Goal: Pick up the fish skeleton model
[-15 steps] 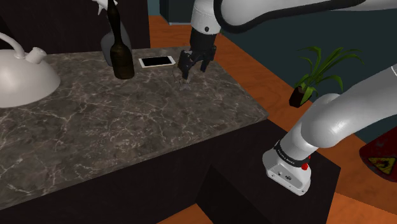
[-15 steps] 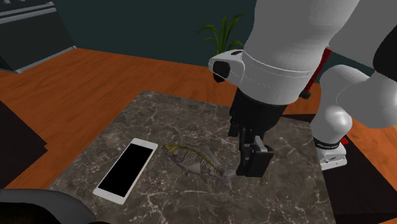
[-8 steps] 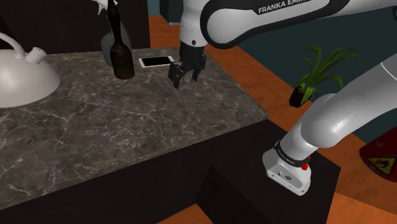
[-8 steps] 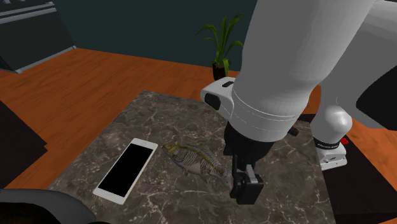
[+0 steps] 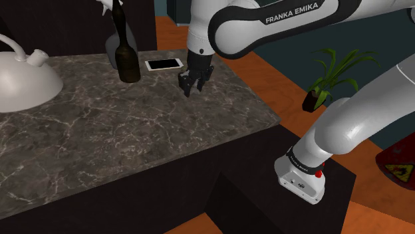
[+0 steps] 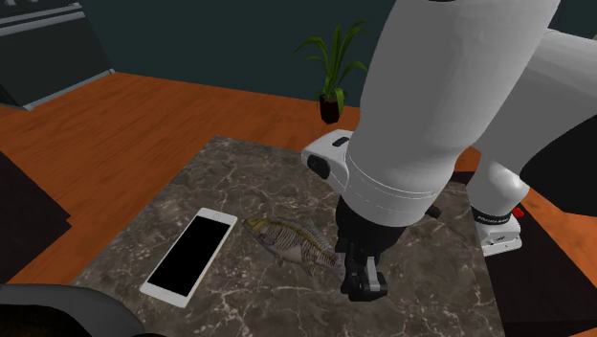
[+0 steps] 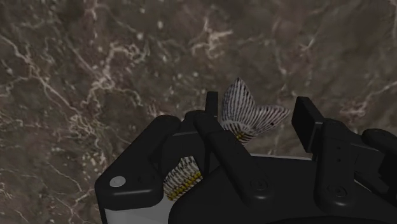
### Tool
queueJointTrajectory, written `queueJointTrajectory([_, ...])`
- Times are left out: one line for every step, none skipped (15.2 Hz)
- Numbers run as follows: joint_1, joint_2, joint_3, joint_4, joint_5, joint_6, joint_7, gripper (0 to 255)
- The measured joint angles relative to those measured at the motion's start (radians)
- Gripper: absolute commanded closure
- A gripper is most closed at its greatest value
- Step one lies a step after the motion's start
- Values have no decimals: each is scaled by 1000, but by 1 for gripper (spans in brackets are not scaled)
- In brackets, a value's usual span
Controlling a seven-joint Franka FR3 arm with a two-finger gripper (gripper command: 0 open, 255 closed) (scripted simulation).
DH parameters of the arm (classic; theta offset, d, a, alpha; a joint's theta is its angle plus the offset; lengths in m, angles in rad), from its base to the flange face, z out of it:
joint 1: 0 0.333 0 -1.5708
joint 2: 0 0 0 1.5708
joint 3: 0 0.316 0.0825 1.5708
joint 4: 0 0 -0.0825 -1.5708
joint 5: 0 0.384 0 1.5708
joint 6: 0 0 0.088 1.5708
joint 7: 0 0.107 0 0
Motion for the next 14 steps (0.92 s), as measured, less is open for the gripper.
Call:
queueJointTrajectory([0, 0, 0, 0, 0, 0, 0, 255])
queueJointTrajectory([0, 0, 0, 0, 0, 0, 0, 255])
queueJointTrajectory([0, 0, 0, 0, 0, 0, 0, 255])
queueJointTrajectory([0, 0, 0, 0, 0, 0, 0, 255])
queueJointTrajectory([0, 0, 0, 0, 0, 0, 0, 255])
queueJointTrajectory([0, 0, 0, 0, 0, 0, 0, 255])
queueJointTrajectory([0, -2, -1, 5, 1, -7, -1, 255])
queueJointTrajectory([0, -6, -2, 12, 2, -17, -2, 255])
queueJointTrajectory([0, -9, -4, 21, 3, -29, -4, 255])
queueJointTrajectory([0, -13, -5, 31, 4, -42, -5, 255])
queueJointTrajectory([0, -20, -7, 39, 6, -57, -6, 255])
queueJointTrajectory([0, -22, -8, 49, 6, -70, -8, 255])
queueJointTrajectory([0, -26, -10, 59, 8, -83, -9, 255])
queueJointTrajectory([0, -25, -10, 68, 7, -91, -8, 255])
